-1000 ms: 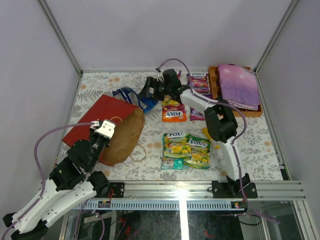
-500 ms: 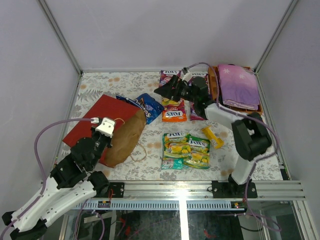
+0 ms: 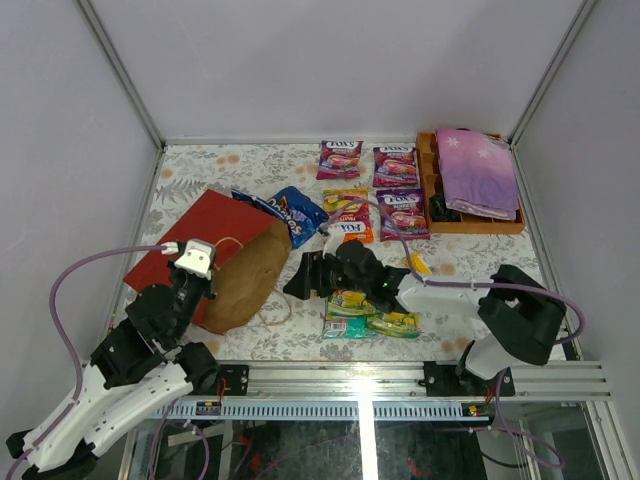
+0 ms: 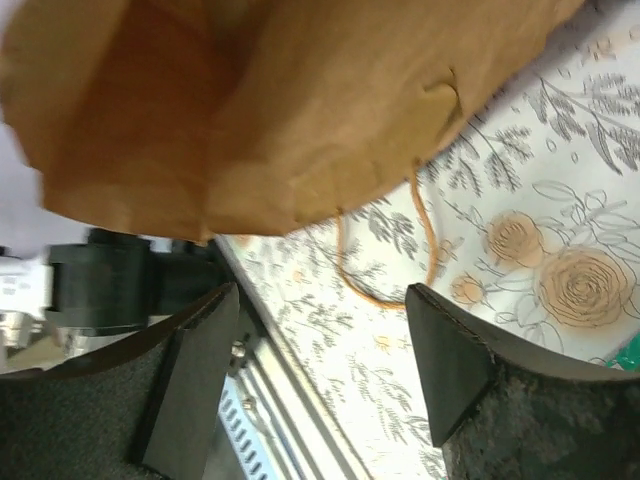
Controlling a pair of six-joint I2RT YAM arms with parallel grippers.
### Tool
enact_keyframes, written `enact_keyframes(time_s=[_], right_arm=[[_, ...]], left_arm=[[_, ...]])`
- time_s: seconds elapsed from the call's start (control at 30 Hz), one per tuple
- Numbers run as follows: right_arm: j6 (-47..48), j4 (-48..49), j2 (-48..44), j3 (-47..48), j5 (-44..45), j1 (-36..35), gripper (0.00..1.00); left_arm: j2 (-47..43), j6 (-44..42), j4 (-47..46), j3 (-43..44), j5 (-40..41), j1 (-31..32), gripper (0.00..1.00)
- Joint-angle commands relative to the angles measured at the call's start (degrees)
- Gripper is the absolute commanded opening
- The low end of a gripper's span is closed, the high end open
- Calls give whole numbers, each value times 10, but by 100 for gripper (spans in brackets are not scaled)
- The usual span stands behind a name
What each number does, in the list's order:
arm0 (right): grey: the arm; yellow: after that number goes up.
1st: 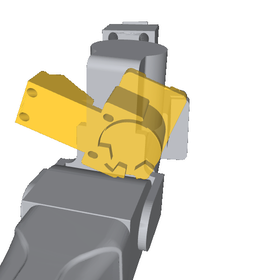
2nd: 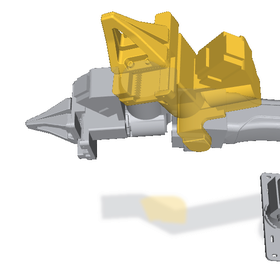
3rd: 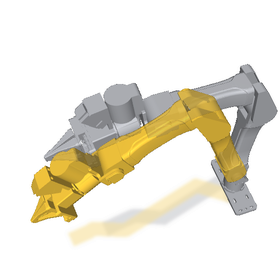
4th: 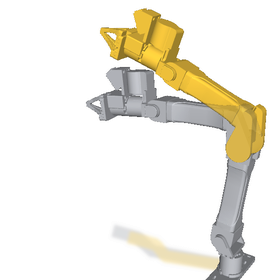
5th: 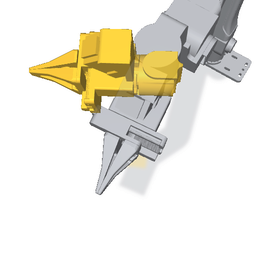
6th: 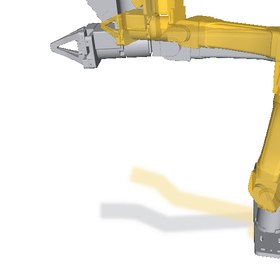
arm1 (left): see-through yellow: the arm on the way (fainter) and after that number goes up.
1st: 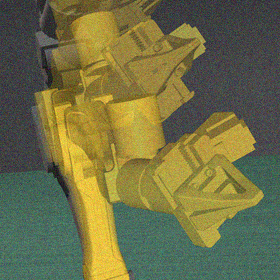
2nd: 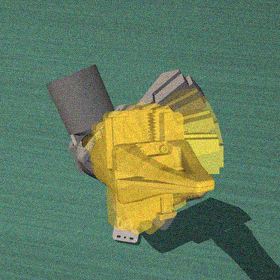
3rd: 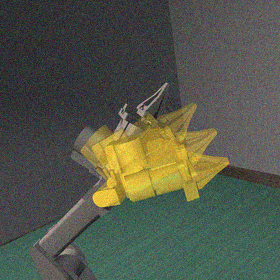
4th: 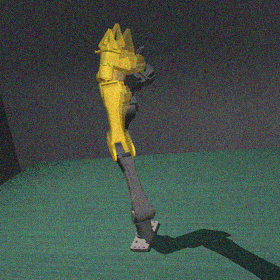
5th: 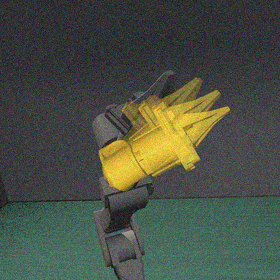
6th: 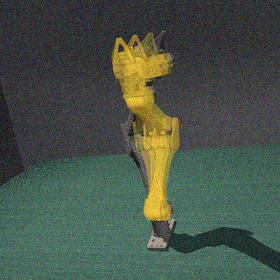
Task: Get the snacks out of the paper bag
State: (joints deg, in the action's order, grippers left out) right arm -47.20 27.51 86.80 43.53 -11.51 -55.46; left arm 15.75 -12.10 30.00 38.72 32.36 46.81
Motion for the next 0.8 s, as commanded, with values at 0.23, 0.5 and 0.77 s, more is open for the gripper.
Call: enact_keyframes(time_s=[0.23,0.5,0.77], right_arm=[[108,-22,161,80,29,-32,62],[114,1,243,121,1,-38,57],[100,22,260,130,-22,-60,3]], left_arm=[[3,-9,-9,-5,-14,-2,0],[-5,-17,-5,-6,-18,-2,0],[-4,-34,-31,-13,-3,-2,0]])
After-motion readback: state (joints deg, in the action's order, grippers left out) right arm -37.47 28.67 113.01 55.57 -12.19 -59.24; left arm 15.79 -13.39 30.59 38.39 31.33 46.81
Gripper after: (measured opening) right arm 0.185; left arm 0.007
